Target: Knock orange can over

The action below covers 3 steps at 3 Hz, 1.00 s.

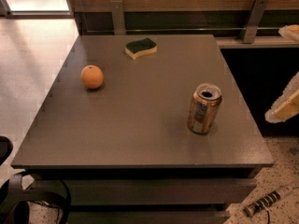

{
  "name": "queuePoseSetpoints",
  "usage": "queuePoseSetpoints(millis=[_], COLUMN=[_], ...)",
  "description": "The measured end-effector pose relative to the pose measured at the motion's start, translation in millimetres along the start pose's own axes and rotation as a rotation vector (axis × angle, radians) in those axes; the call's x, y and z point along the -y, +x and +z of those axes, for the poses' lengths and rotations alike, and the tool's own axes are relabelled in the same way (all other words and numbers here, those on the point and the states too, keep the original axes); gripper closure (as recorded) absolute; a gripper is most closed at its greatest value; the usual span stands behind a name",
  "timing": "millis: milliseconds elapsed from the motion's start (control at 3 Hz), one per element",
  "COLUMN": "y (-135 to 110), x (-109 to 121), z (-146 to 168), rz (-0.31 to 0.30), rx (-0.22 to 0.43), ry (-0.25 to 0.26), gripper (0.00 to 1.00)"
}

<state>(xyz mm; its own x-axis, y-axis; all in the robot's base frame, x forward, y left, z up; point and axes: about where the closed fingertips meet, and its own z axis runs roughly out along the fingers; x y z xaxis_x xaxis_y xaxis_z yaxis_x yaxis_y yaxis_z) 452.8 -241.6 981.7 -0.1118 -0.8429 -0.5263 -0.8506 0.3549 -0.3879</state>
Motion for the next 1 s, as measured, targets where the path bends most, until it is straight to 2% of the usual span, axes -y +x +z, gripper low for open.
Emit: queuePoseSetpoints(millis=[333,667,1000], y=[2,-7,-9], x=[4,4,-1], z=[10,17,19], rz=[0.030,0.076,0.119], rx=[0.169,0.339,0.452], ry=[0.020,0.021,0.008], gripper=[0.00,0.00,0.00])
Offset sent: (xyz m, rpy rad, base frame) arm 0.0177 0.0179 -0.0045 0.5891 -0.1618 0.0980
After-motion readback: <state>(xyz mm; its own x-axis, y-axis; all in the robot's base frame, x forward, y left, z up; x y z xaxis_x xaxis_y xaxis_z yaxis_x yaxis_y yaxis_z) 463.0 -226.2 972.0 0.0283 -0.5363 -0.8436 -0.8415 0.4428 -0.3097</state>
